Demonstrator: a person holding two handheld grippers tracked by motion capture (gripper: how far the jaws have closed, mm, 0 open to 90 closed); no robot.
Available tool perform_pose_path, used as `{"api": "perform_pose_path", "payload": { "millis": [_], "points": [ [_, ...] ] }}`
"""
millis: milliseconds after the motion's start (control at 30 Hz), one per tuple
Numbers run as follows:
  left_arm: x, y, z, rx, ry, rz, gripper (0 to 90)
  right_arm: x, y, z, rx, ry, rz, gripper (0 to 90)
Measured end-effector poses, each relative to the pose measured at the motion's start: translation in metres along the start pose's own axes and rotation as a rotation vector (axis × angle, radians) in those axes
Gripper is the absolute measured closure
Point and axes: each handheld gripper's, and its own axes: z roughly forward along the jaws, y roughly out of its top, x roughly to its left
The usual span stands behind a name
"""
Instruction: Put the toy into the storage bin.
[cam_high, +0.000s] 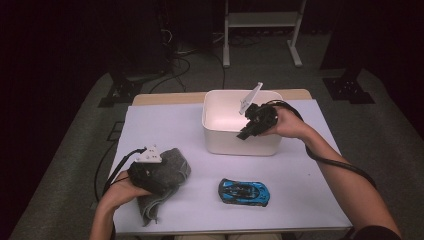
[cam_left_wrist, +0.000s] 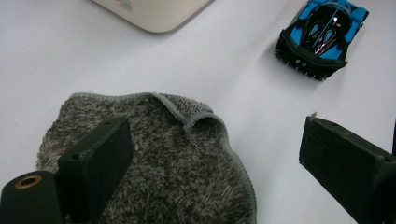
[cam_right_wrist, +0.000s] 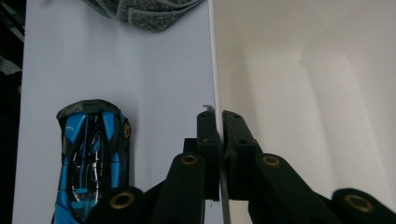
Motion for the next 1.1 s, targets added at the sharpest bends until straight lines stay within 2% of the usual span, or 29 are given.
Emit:
{"api": "perform_pose_path", "payload": {
  "millis": [200, 533, 800, 1100],
  "points": [
    [-0.003, 0.000, 0.000, 0.018, -0.003, 0.021, 9.1, 0.019, -0.002, 0.000, -0.009, -0.006, 0.000, 85.4],
    [-0.010, 0.003, 0.001, 0.025, -0.006, 0.050, 9.1, 0.039, -0.004, -0.002, -0.006, 0.010, -0.002, 85.6],
    [-0.013, 0.005, 0.004, 0.043, -0.014, 0.065, 9.1, 0.050, -0.006, 0.001, -0.009, -0.003, -0.007, 85.5],
    [-0.016, 0.006, 0.004, 0.047, -0.015, 0.078, 9.1, 0.053, -0.006, 0.001, -0.012, -0.006, -0.002, 85.5]
  ]
}}
